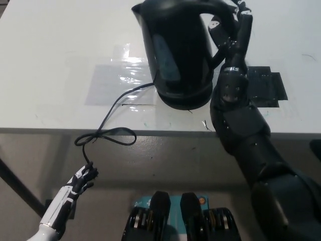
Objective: A kettle and its base are kept separately on the desk infront of the robot and the robot uses its right hand to lift the kettle by its handle and places it on its base to align it correctly.
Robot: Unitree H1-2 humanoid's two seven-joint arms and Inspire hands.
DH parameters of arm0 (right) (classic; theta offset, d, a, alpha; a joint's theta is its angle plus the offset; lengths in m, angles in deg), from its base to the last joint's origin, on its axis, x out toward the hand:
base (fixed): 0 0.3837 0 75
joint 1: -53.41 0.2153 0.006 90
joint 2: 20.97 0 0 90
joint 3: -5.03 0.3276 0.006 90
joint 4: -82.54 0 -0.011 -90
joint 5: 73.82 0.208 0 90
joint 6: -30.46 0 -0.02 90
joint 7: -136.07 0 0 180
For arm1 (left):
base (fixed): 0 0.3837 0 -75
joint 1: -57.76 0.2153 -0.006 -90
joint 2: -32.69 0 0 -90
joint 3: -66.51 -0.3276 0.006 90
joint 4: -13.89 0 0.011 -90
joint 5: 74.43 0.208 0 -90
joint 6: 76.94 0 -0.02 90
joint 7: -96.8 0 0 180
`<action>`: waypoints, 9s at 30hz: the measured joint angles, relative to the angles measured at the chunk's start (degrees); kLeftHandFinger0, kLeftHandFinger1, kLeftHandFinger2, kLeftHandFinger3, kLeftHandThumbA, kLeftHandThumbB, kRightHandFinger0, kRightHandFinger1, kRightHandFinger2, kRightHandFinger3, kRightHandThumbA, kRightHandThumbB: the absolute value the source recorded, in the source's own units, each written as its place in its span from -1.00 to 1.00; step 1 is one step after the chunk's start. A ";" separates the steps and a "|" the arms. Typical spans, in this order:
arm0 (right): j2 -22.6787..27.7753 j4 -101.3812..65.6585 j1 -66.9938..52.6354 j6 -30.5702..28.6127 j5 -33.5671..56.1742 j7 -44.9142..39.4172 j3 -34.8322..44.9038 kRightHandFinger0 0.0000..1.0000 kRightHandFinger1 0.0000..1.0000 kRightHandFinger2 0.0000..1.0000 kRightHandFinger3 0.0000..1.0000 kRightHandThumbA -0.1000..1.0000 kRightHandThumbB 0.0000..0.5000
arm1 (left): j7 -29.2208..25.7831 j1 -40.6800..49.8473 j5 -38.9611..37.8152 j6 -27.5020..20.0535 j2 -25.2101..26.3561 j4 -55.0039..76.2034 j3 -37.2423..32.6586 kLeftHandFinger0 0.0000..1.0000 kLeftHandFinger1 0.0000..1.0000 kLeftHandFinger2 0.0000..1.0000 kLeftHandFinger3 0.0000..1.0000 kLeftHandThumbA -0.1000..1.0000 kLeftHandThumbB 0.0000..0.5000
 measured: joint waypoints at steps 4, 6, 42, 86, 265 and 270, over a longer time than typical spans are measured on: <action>0.56 1.42 -0.19 -1.01 -1.06 1.65 -2.30 -1.00 -0.83 -0.07 0.21 -1.00 -0.71 | 0.38 0.00 -0.02 0.01 0.00 0.06 0.00 1.00 1.00 1.00 1.00 1.00 0.14; 1.03 2.18 -0.26 -1.87 -1.44 2.69 -3.82 -1.00 -0.83 -0.05 0.23 -1.00 -0.69 | 0.53 0.01 -0.03 0.00 0.00 0.06 0.01 1.00 1.00 1.00 1.00 1.00 0.15; 3.38 1.54 -7.87 -8.53 -1.25 6.78 -7.50 -1.00 -0.87 -0.09 0.26 -1.00 -0.65 | 1.13 -1.01 -0.02 -0.92 0.02 -0.27 0.10 1.00 1.00 1.00 1.00 1.00 0.04; 5.26 -0.46 -7.11 -6.03 -10.15 17.24 -23.12 -1.00 -0.88 -0.05 0.12 -1.00 -0.87 | 1.76 -1.39 0.19 -2.14 0.44 -1.04 0.03 1.00 1.00 1.00 1.00 1.00 -0.02; 15.59 -68.35 -73.35 -1.68 8.01 -36.67 -1.63 1.00 1.00 1.00 1.00 1.00 0.91 | 2.87 -0.64 -0.66 -2.98 -0.36 -1.88 1.73 1.00 1.00 1.00 1.00 1.00 -0.23; 15.45 -60.02 -71.95 -2.22 7.26 -36.77 -1.65 1.00 1.00 1.00 1.00 1.00 0.82 | 2.43 1.73 -0.68 -3.86 -1.23 -1.52 2.54 1.00 1.00 1.00 1.00 1.00 -0.19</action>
